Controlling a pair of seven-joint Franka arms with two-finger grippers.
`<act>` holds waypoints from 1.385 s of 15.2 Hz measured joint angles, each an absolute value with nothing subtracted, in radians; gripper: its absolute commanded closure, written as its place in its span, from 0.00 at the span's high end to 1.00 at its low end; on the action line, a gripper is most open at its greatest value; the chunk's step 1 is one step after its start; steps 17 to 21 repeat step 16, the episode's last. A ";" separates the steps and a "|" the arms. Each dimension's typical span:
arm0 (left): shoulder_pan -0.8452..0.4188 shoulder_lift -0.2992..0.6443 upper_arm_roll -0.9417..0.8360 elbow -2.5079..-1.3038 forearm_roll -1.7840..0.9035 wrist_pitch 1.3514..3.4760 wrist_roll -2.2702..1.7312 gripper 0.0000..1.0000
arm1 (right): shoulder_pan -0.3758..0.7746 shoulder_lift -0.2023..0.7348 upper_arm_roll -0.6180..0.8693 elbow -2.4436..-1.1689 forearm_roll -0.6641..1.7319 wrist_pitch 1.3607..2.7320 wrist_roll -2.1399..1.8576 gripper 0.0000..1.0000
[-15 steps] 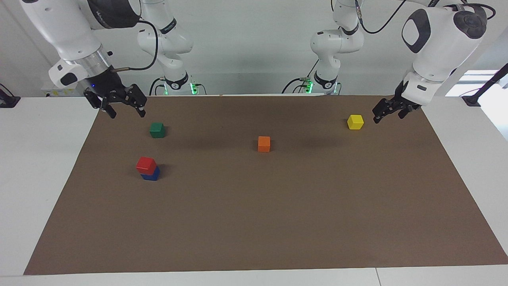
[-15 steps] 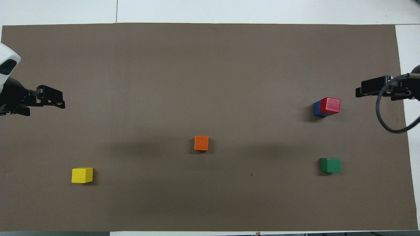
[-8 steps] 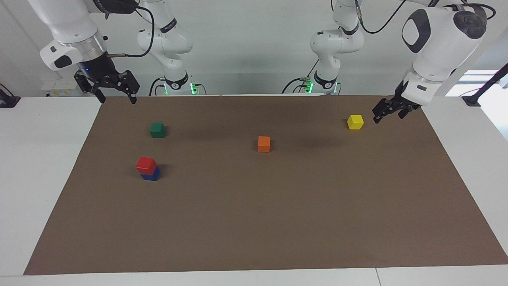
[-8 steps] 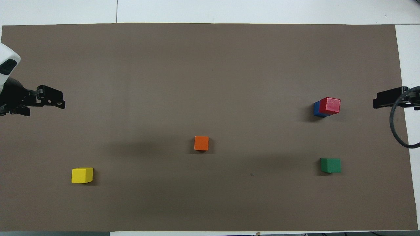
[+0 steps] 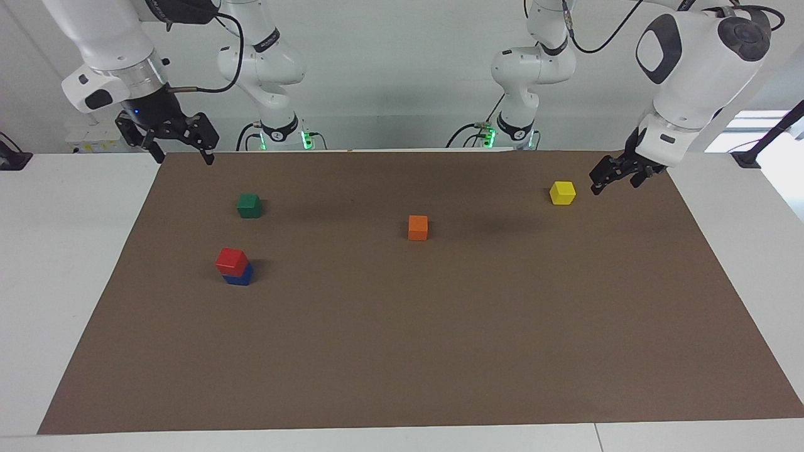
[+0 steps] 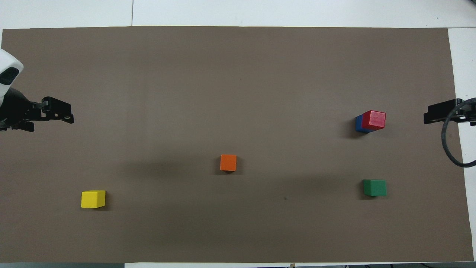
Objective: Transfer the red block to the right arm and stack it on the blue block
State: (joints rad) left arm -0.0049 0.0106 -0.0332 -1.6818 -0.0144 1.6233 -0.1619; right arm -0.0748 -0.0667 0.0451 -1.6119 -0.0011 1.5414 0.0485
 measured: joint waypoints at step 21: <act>-0.005 0.011 -0.033 -1.682 -0.014 1.623 -0.162 1.00 | -0.083 -0.067 0.047 -1.613 -0.001 1.518 0.048 1.00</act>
